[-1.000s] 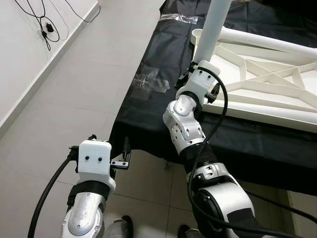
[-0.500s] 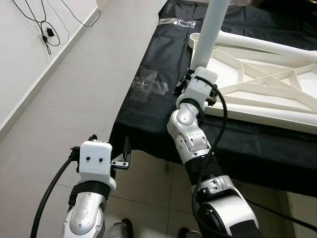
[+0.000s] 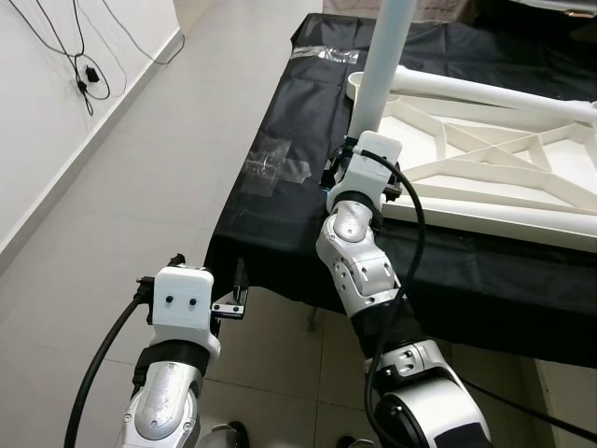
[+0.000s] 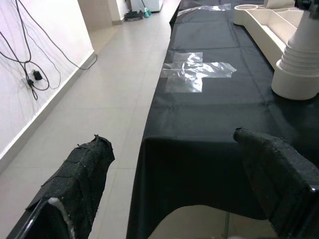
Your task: Building children table
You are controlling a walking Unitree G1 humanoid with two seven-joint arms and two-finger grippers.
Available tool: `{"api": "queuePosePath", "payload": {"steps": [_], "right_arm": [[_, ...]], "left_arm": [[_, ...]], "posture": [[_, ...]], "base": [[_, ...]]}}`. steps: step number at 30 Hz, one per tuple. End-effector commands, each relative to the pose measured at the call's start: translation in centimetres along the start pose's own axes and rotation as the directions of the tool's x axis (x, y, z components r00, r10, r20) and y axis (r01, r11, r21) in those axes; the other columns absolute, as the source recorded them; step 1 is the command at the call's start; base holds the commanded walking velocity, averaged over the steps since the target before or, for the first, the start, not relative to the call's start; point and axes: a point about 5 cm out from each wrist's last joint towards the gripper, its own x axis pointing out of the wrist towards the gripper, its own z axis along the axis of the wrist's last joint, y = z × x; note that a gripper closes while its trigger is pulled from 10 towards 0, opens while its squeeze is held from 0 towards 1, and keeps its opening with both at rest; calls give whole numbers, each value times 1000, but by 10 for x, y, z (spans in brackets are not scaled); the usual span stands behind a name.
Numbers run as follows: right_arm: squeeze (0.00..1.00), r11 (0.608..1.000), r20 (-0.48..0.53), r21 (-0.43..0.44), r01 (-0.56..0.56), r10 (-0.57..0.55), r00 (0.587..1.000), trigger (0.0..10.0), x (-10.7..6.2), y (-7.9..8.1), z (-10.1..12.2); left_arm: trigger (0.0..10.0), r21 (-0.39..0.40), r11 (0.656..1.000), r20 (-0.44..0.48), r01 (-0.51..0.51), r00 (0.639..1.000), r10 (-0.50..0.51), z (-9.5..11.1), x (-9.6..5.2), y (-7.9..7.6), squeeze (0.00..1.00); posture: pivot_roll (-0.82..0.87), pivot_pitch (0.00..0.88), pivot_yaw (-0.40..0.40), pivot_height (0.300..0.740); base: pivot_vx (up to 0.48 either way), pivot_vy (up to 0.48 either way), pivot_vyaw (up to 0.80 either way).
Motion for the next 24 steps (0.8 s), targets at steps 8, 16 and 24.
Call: {"api": "queuePosePath", "payload": {"steps": [8,16,24], "right_arm": [[0,994,-186,49,-99,106,977,10000,-35,15,-38],[0,985,-219,48,-166,173,960,10000,-39,12,-46],[0,979,-234,6,-205,201,951,10000,-38,0,-53]], "left_arm": [[10000,24,1000,-7,3,1000,-2,-6,1,1,0],[10000,30,1000,-8,4,1000,-4,-10,2,3,0],[10000,37,999,-12,10,1000,-10,-14,3,3,0]], "posture": [[5,146,-9,740],[4,130,-9,740],[-6,122,-4,740]], "base": [[0,0,0],[0,0,0],[0,0,0]]}}
